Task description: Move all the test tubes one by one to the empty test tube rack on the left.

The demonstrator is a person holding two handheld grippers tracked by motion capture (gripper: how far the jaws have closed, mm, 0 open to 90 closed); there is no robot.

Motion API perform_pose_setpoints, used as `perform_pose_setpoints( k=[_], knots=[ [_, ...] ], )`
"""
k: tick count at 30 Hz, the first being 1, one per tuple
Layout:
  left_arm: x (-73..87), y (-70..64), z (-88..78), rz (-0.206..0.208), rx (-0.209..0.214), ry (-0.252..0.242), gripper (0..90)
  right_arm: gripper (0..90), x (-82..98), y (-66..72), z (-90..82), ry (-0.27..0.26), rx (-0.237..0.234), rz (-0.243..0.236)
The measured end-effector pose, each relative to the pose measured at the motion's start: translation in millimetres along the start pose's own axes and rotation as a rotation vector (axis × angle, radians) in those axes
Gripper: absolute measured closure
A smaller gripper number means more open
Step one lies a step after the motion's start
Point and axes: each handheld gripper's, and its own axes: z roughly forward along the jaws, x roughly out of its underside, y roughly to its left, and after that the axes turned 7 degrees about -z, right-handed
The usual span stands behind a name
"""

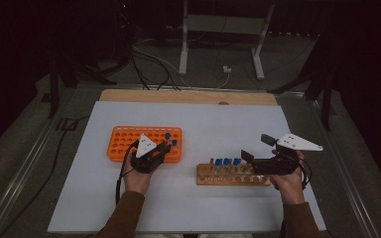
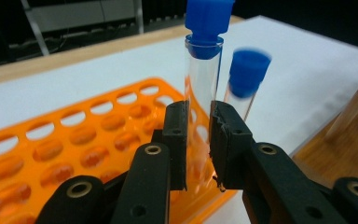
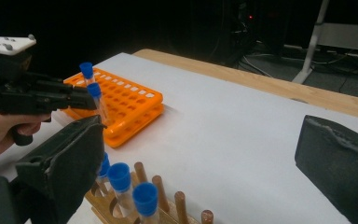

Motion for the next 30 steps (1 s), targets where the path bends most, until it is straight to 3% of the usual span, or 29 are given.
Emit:
perform_pose_setpoints(
  k=[7, 20, 30],
  knots=[
    [4.9, -1.4, 1.9, 0.028, -0.011, 0.024, 78.0, 1.7, 2.0, -0.3, 0.8, 0.007, -0.005, 0.000],
    [9.4, -2.6, 5.5, 0.036, -0.022, 0.058, 78.0, 1.7, 4.2, 2.3, 4.0, 0.017, -0.025, -0.010],
    [10.7, -3.7, 5.5, 0.021, -0.028, 0.053, 77.8, 1.8, 5.2, 4.3, 5.2, 0.020, -0.040, -0.020]
  ],
)
